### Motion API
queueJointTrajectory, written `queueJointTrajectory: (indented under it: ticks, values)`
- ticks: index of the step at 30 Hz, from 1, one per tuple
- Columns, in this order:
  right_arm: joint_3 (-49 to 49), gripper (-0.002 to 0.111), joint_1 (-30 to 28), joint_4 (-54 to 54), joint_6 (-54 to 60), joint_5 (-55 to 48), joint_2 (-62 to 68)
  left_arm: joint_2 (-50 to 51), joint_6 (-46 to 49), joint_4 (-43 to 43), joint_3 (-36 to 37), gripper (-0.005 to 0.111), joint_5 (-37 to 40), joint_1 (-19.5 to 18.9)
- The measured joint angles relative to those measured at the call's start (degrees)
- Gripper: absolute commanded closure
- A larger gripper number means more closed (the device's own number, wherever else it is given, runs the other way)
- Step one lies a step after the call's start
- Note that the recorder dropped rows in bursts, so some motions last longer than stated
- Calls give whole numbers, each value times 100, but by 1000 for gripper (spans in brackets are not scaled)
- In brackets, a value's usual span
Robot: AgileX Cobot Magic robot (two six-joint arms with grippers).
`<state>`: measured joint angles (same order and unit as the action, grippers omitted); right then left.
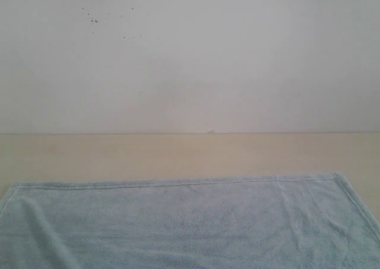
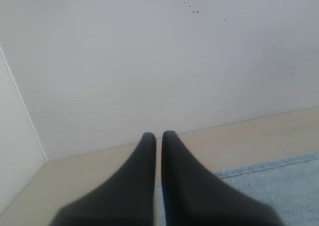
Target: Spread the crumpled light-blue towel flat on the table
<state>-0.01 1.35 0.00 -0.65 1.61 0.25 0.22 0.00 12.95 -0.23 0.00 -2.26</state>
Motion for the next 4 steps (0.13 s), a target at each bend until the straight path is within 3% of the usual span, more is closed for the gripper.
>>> queueJointTrajectory:
  ticks: [4]
  values:
    - [0,108,0,0,0,0,0,0,0,0,0,103,0,0]
